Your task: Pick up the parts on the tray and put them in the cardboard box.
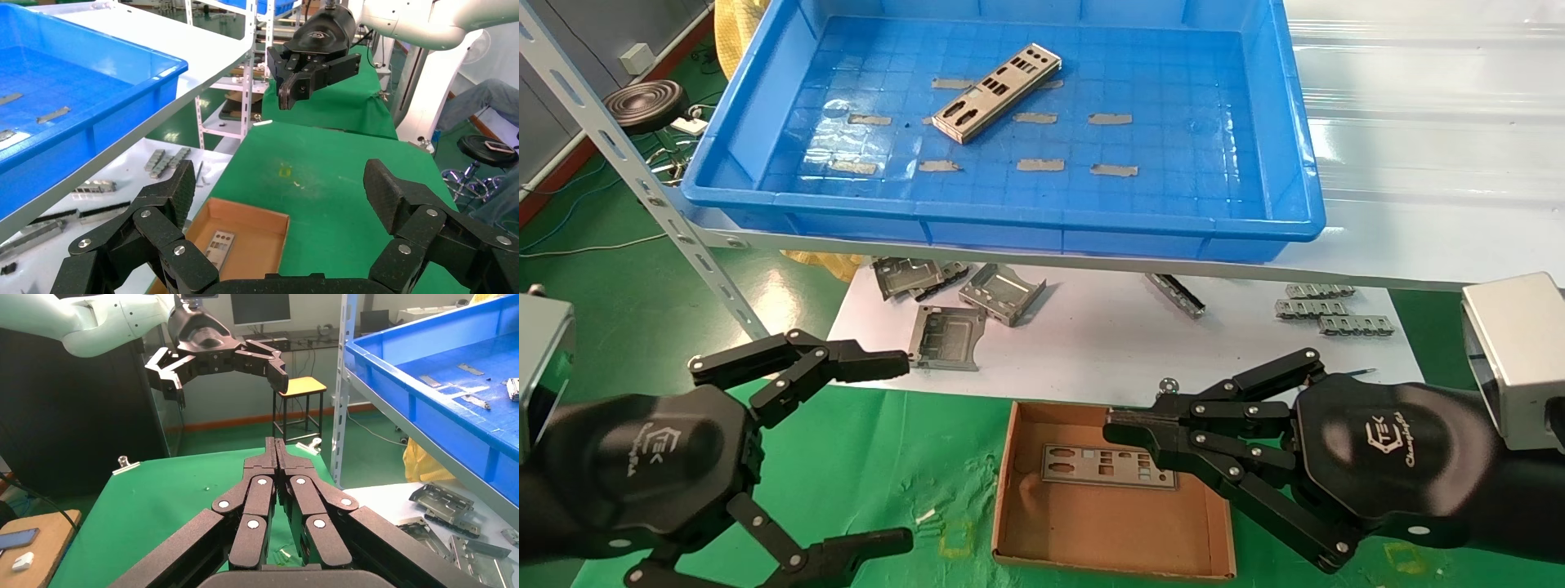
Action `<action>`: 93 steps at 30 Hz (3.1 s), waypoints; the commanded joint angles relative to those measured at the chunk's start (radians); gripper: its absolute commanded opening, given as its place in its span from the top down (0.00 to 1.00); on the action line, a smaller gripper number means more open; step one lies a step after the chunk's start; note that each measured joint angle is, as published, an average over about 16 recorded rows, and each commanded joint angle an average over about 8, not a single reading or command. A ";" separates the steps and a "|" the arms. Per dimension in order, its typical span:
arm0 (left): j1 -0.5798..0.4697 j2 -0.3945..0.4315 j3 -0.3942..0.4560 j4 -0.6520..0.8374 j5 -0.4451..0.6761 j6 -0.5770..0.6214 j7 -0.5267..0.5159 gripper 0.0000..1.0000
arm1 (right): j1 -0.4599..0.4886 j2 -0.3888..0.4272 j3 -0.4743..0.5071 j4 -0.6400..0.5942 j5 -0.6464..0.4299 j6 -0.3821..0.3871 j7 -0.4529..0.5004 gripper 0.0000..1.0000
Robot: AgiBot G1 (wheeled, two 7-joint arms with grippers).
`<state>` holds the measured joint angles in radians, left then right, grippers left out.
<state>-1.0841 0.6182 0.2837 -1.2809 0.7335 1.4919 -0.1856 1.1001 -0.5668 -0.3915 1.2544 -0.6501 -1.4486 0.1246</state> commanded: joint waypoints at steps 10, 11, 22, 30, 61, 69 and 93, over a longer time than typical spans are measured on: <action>-0.159 0.076 0.031 0.027 0.076 -0.051 -0.033 0.00 | 0.000 0.000 0.000 0.000 0.000 0.000 0.000 1.00; -0.195 0.095 0.041 0.044 0.095 -0.058 -0.039 0.00 | 0.000 0.000 0.000 0.000 0.000 0.000 0.000 1.00; -0.590 0.358 0.193 0.443 0.376 -0.118 -0.032 0.00 | 0.000 0.000 0.000 0.000 0.000 0.000 0.000 1.00; -0.775 0.536 0.262 0.799 0.521 -0.231 0.051 0.00 | 0.000 0.000 0.000 0.000 0.000 0.000 0.000 0.27; -0.903 0.727 0.303 1.200 0.606 -0.542 0.177 0.44 | 0.000 0.000 0.000 0.000 0.000 0.000 0.000 0.00; -0.890 0.731 0.302 1.193 0.592 -0.546 0.170 1.00 | 0.000 0.000 0.000 0.000 0.000 0.000 0.000 0.00; -0.858 0.732 0.310 1.177 0.555 -0.595 0.150 1.00 | 0.000 0.000 0.000 0.000 0.000 0.000 0.000 0.00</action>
<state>-1.9427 1.3504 0.5933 -0.1041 1.2881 0.8977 -0.0344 1.1002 -0.5667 -0.3918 1.2543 -0.6499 -1.4485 0.1244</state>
